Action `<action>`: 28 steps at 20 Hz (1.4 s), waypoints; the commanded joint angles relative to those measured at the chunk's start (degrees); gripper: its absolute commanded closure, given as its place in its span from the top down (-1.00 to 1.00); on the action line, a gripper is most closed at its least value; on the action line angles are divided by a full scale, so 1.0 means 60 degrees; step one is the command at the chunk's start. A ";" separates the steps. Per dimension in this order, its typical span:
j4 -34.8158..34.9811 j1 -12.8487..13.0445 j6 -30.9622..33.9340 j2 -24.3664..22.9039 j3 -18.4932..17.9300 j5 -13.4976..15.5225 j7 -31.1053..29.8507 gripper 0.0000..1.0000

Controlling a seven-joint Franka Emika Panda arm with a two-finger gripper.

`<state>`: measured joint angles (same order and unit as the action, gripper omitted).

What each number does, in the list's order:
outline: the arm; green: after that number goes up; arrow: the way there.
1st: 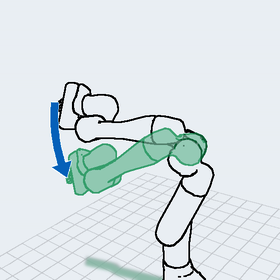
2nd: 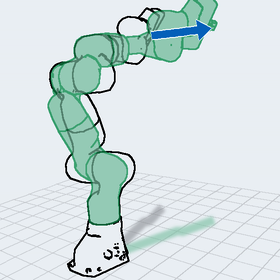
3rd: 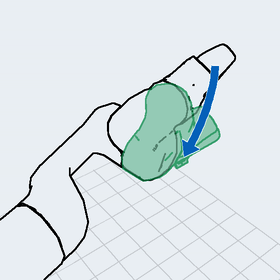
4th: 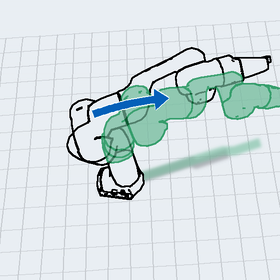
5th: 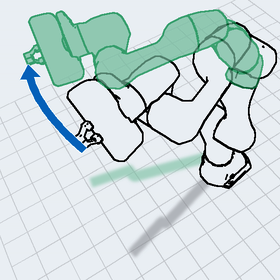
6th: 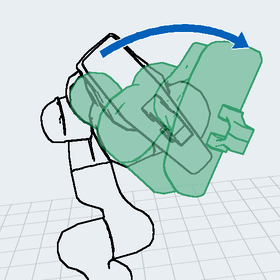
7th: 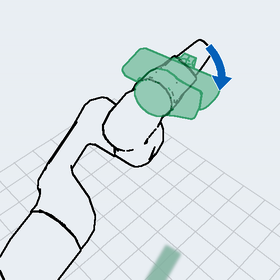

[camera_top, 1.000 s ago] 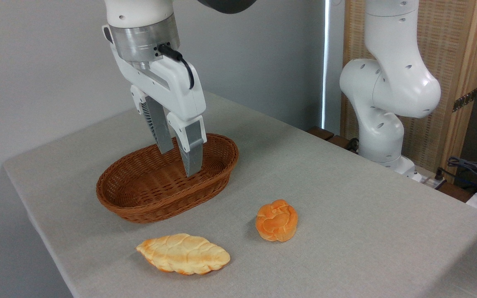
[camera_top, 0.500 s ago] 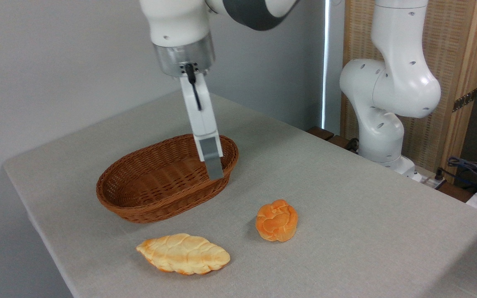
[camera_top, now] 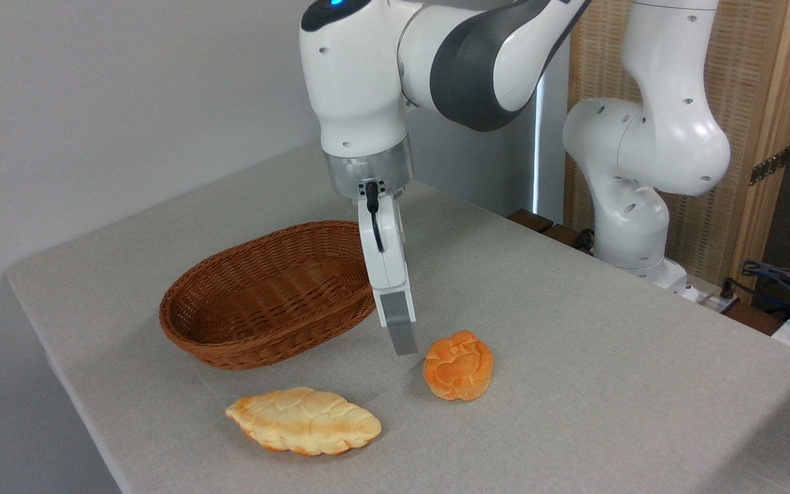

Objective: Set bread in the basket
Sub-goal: 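Lower the gripper onto the orange bun and close on it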

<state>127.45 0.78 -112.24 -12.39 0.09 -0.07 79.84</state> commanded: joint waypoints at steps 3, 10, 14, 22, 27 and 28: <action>0.0364 0.0031 -0.0219 0.0145 -0.0103 -0.1068 0.0315 1.00; 0.0920 0.0031 -0.0219 0.0248 -0.0206 -0.1965 0.0624 1.00; 0.0980 0.0031 -0.0205 0.0336 -0.0206 -0.1980 0.0624 0.17; 0.0965 0.0031 -0.0175 0.0350 -0.0206 -0.1980 0.0638 -0.04; 0.0309 0.0103 0.0276 0.0379 -0.0147 -0.1441 0.0100 -0.01; -0.0245 0.0133 0.0670 0.0554 -0.0089 -0.1017 -0.0426 0.04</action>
<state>131.74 0.79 -112.29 -10.12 -0.50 -10.62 81.83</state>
